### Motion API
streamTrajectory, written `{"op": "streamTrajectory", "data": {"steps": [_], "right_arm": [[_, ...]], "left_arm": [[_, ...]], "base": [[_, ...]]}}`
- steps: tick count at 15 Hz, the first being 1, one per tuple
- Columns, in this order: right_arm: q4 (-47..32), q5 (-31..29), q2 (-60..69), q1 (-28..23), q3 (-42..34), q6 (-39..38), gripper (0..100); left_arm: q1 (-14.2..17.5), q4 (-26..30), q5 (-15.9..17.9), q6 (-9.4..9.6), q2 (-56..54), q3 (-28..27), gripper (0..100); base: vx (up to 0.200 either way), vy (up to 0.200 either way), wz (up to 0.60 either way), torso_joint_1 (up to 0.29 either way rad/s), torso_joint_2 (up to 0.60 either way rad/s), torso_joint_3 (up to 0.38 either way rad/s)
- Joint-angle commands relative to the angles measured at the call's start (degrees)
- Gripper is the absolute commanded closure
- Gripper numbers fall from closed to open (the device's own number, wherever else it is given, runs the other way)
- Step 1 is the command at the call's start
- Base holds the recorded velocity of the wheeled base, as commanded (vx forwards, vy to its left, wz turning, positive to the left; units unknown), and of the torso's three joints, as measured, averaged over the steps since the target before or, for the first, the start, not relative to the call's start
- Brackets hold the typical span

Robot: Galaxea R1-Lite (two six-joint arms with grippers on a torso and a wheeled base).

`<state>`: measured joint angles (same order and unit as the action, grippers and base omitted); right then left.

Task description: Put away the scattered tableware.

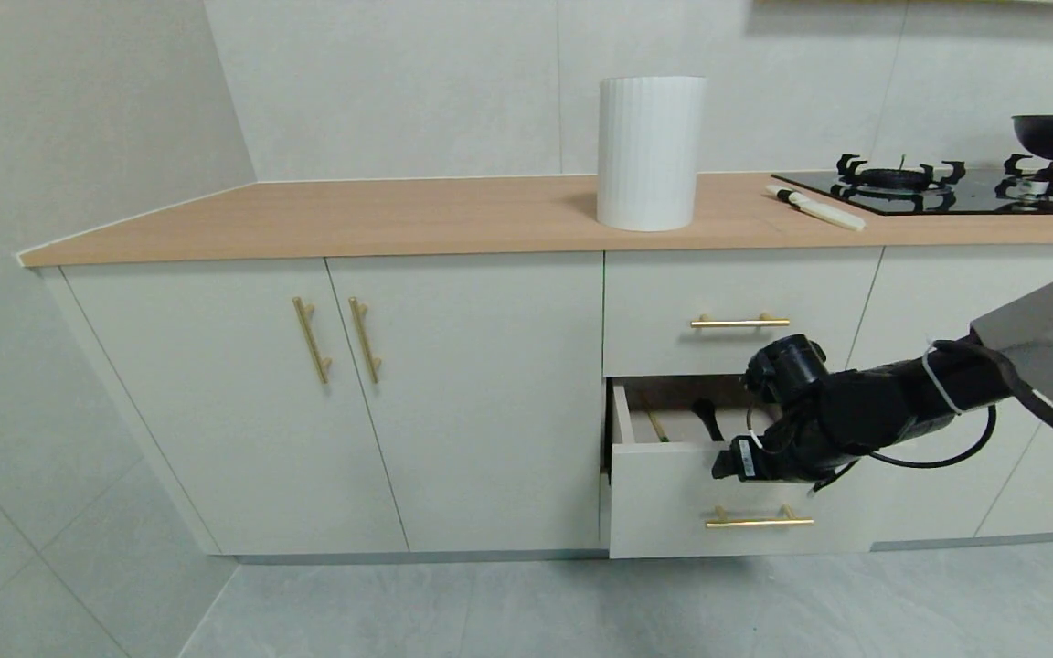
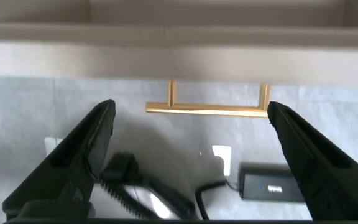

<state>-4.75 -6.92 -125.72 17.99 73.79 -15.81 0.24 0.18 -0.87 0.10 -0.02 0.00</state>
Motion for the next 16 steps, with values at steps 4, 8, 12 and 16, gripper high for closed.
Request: {"op": "streamTrajectory", "data": {"steps": [4,8,12,16], "right_arm": [[8.18,-0.81,-7.17,-0.42,4.08,0.08,0],[17.76,-0.90,-9.89,-1.03,3.64,-0.18,0],[27.43,-4.15,-14.38,-1.82,3.64,-0.54,0],[36.57,-7.14,-17.80,-3.49,3.99,-0.45,0]], "left_arm": [[0.02,-0.01,-0.01,-0.01,0.02,0.00,0],[0.02,-0.01,-0.01,-0.01,0.02,0.00,0],[0.02,-0.01,-0.01,-0.01,0.02,0.00,0],[0.02,-0.01,-0.01,-0.01,0.02,0.00,0]], "base": [[0.000,0.000,0.00,0.000,0.00,0.000],[0.000,0.000,0.00,0.000,0.00,0.000],[0.000,0.000,0.00,0.000,0.00,0.000],[0.000,0.000,0.00,0.000,0.00,0.000]]}}
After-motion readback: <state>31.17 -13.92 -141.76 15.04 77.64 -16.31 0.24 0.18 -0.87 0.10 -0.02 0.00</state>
